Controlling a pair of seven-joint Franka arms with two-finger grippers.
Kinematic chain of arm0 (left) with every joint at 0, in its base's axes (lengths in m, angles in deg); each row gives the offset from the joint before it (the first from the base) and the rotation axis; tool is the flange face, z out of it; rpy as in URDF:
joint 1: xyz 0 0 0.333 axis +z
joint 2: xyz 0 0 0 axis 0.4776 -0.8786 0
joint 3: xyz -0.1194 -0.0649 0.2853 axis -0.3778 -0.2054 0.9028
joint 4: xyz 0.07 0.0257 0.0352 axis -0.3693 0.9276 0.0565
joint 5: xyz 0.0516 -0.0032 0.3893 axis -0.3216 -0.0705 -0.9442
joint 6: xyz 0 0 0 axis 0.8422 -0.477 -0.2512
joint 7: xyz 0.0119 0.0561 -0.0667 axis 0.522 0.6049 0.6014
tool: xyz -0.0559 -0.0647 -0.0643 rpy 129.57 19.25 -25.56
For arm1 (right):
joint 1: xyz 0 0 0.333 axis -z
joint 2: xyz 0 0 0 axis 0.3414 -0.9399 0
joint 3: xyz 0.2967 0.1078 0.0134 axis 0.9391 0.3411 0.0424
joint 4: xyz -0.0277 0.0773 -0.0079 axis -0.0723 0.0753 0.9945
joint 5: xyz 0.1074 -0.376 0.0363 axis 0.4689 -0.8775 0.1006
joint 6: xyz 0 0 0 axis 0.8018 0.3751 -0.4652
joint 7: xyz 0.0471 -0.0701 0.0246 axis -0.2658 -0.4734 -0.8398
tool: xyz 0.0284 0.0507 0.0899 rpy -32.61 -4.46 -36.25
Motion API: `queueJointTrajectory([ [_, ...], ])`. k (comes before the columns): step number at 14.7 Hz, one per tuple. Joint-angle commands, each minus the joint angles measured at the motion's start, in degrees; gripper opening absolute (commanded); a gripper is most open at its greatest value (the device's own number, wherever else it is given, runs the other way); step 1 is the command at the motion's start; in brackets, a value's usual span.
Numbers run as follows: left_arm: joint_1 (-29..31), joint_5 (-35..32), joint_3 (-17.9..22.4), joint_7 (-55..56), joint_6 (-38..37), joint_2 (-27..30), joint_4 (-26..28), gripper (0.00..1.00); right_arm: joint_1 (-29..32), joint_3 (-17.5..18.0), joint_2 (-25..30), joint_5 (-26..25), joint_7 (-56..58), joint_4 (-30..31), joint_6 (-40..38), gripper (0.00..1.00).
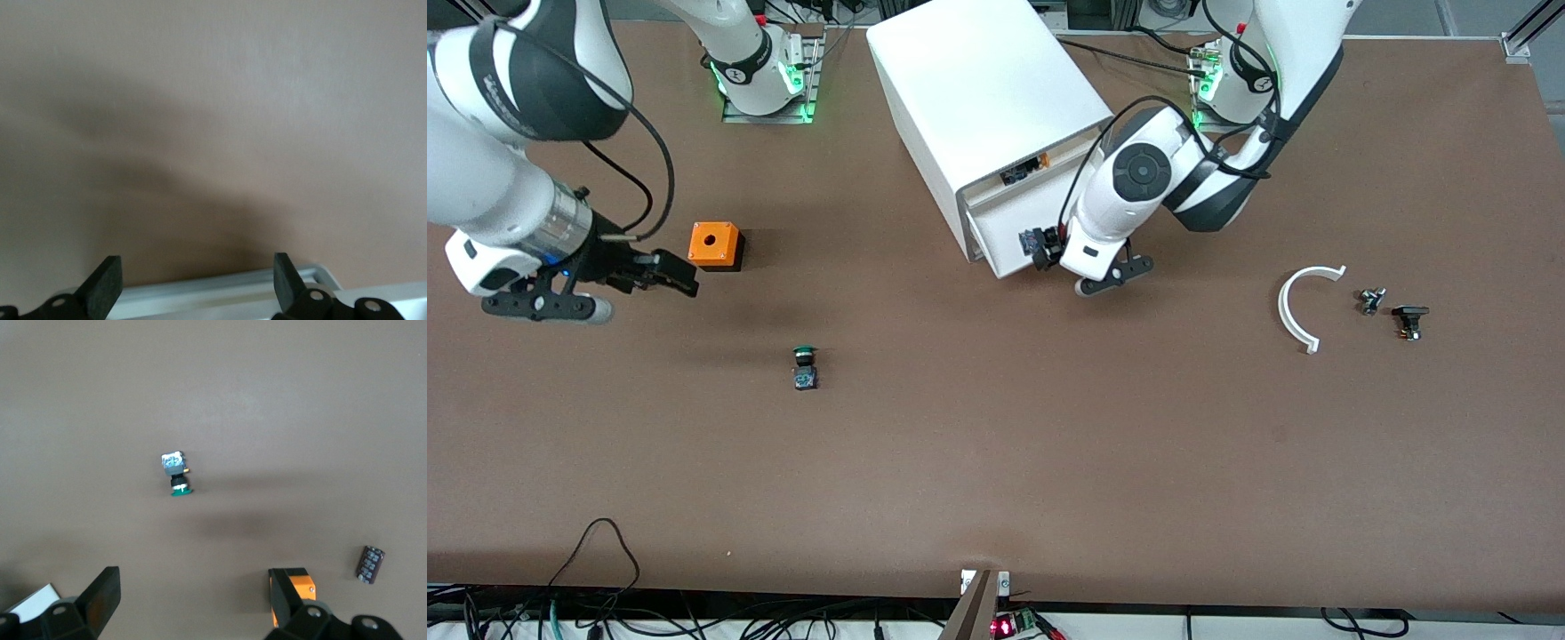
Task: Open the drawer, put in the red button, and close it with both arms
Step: 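Push the drawer shut with the left gripper while the right gripper withdraws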
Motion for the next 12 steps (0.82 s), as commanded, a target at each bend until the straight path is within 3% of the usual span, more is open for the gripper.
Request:
queueJointTrajectory([
  [1, 0.4, 0.6, -3.5, 4.8, 0.1, 2.0, 2.9, 1.0, -0.3, 0.5, 4.4, -0.5, -0.7, 2.9, -1.8, 1.0],
  [2, 0.6, 0.6, -4.6, 5.2, 0.1, 2.0, 3.2, 1.0, 0.9, 1.4, 5.4, -1.4, -1.0, 3.0, -2.5, 1.0],
  [5, 1.0, 0.9, -6.7, 5.6, -0.3, 1.9, 3.4, 1.0, 12.1, 12.5, 7.3, -1.9, -1.0, 3.1, -4.1, 1.0],
  [8, 0.9, 1.0, -8.2, 8.0, -0.5, 1.6, 3.5, 1.0, 18.5, 17.8, 7.9, -3.4, -0.9, 3.1, -4.6, 1.0],
  [12, 0.4, 1.1, -9.3, 9.8, -0.7, 1.2, 3.7, 1.0, 19.7, 18.2, 7.9, -4.9, 0.1, 2.4, -6.6, 1.0],
])
